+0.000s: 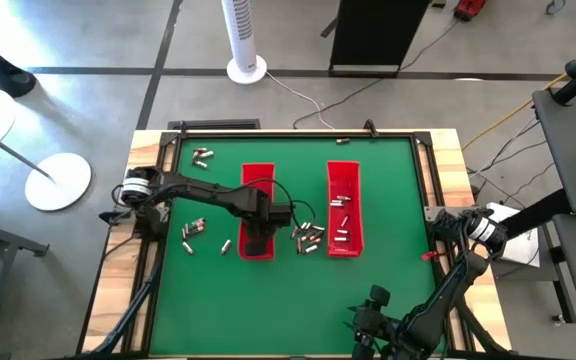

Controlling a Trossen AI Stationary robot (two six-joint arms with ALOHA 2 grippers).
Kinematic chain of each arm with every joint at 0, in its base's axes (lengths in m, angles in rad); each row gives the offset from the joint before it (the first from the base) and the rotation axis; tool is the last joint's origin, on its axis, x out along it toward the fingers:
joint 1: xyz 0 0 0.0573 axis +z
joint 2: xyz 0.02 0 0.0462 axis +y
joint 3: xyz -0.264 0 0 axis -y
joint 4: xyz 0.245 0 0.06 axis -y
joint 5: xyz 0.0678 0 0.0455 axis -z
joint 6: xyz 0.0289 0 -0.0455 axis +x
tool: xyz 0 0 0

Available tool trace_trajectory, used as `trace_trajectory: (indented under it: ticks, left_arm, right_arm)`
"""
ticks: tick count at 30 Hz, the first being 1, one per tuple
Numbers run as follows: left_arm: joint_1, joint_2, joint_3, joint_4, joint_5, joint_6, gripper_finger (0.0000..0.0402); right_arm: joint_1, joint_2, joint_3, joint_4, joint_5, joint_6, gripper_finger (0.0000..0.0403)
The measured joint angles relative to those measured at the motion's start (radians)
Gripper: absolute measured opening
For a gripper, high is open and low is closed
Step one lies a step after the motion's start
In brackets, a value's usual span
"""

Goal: Sort batteries
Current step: Put the brown battery into the left red bin, then put the silver battery into the right red bin

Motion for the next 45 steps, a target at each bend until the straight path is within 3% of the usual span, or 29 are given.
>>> trace_trajectory:
  ticks: [15, 21, 28, 39, 45]
  left_arm:
    - [0.000, 0.063, 0.000, 0.008, 0.038, 0.044, 0.0035]
    - [0.001, 0.069, -0.002, 0.041, 0.037, 0.042, 0.0082]
    - [-0.001, 0.059, 0.012, -0.029, 0.033, 0.039, 0.0129]
    - [-0.061, -0.092, 0.189, -0.196, 0.031, -0.056, 0.0148]
    - [-0.147, -0.253, 0.138, -0.313, 0.014, -0.260, 0.0148]
  right_arm:
    - [0.000, 0.000, -0.001, 0.000, -0.003, 0.000, 0.0164]
    - [0.000, 0.000, -0.004, 0.000, -0.003, 0.000, 0.0174]
    - [0.000, 0.000, -0.006, 0.000, -0.003, 0.000, 0.0180]
    - [0.001, 0.000, -0.008, 0.000, -0.008, 0.009, 0.0166]
    - [0.026, 0.000, -0.014, 0.004, -0.008, 0.034, 0.0165]
